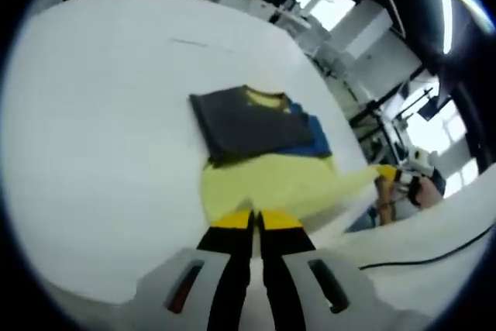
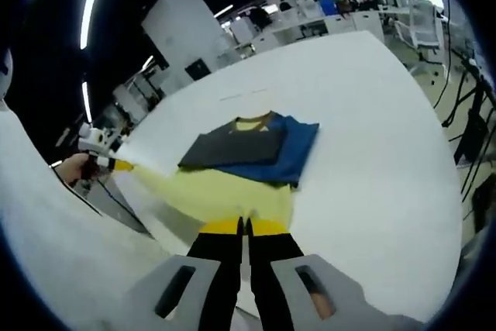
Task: Fold the garment on the visible template until the final outline fits inside the template.
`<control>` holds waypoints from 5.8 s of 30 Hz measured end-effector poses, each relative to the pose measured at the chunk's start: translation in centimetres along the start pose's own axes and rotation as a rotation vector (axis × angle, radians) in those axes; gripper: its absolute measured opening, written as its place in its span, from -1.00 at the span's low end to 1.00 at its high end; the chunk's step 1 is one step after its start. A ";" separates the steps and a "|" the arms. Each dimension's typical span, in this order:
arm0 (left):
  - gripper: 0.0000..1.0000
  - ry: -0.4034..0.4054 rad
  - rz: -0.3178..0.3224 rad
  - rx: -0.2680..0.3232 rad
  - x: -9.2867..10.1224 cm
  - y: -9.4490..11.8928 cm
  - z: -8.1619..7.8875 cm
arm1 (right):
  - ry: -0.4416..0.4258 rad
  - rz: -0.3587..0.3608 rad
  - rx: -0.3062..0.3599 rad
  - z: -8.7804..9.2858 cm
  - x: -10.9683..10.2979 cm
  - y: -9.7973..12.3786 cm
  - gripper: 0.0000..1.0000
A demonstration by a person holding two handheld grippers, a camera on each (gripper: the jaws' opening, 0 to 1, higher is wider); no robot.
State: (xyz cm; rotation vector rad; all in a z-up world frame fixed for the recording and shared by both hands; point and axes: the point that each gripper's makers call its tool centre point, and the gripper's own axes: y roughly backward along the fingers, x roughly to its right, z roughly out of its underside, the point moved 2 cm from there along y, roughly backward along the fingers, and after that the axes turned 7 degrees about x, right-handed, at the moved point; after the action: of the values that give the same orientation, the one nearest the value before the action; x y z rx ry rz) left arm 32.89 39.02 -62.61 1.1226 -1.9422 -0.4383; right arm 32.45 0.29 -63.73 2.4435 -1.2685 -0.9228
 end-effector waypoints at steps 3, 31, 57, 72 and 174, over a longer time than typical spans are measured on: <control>-1.00 -0.009 0.003 0.009 0.0 -0.2 -0.7 | 0.000 0.009 0.013 -0.6 0.4 -0.5 -0.95; -1.00 -0.052 0.026 0.051 -1.6 -3.1 -6.0 | 0.025 0.043 0.097 -5.6 1.3 -4.2 -0.95; -1.00 0.052 0.030 0.017 -4.6 -8.6 -9.7 | -0.021 0.056 0.051 -8.4 6.9 -10.6 -0.95; -1.00 0.091 0.024 -0.018 -6.2 -11.2 -10.2 | -0.006 0.066 0.001 -8.6 9.0 -13.4 -0.95; -0.87 0.077 -0.041 -0.043 -10.2 -16.2 -10.2 | 0.109 0.098 -0.178 -5.3 12.7 -17.6 -0.57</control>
State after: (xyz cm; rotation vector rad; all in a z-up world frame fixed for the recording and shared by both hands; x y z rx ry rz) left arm 52.49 39.88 -71.85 1.1368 -1.8381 -0.4501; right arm 52.60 0.25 -73.36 2.2424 -1.2022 -0.8273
